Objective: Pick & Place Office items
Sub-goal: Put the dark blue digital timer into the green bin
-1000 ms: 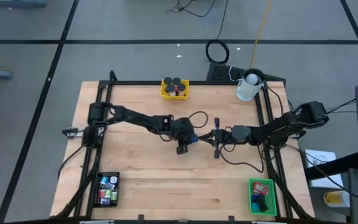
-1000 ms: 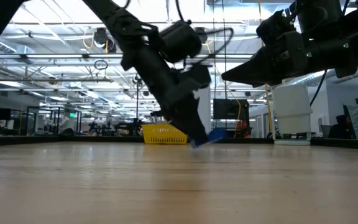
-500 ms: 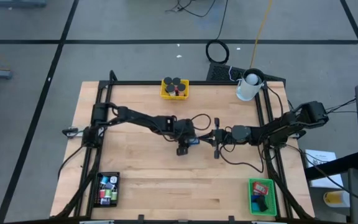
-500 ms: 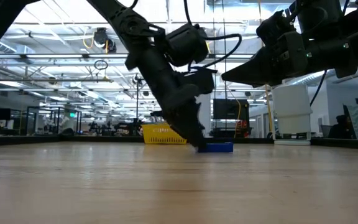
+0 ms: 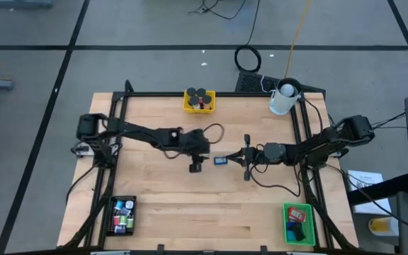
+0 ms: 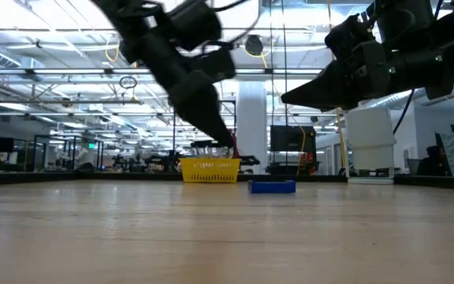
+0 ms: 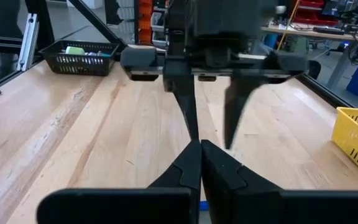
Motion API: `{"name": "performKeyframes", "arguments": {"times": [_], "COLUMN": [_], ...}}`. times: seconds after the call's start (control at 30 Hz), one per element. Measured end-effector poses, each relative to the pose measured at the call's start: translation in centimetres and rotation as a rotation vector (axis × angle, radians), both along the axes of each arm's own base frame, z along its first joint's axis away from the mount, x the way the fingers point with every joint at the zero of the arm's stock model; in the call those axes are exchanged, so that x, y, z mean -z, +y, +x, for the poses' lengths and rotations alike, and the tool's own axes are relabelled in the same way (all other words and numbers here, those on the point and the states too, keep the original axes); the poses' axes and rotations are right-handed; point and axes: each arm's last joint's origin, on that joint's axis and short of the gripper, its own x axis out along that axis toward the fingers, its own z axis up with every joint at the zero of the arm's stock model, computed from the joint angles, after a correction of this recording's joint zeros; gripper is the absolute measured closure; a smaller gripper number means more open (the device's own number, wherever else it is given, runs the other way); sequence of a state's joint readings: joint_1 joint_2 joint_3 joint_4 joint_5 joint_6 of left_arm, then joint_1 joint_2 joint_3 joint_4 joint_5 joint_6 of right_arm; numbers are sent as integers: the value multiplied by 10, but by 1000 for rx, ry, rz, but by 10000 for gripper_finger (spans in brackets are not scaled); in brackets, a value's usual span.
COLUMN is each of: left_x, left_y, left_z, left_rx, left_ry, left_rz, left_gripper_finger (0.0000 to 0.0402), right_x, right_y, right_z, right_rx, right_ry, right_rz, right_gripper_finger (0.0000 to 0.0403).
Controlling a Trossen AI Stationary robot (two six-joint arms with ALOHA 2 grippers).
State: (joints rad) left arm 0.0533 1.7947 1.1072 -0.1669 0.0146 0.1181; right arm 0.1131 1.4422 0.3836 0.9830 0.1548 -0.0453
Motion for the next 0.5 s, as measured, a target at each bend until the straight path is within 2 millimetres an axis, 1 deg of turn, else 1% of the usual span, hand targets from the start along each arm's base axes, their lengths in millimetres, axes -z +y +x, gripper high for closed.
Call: {"name": "performKeyframes", "arguments": {"times": [0.13,0.3,0.4,0.5], "left_x": [15,32,43,48], "left_y": [0,-2,-6,-9], "left_z": [-29,-69,-92,-112], "left_rx": [20,1,11,22], "left_ry": [-143,-360,-493,-618], "left_rz": [-24,-45,-47,-48], "left_gripper_finger": [289,342,367,388], "right_x": [0,3,1,-6], "right_y": [0,0,1,2], "right_z": [0,0,9,23], "right_rx": [3,14,21,54], "right_ry": [1,37,110,252], "right_rz": [13,70,80,117], "right_gripper_finger": [402,401,398,389]}}
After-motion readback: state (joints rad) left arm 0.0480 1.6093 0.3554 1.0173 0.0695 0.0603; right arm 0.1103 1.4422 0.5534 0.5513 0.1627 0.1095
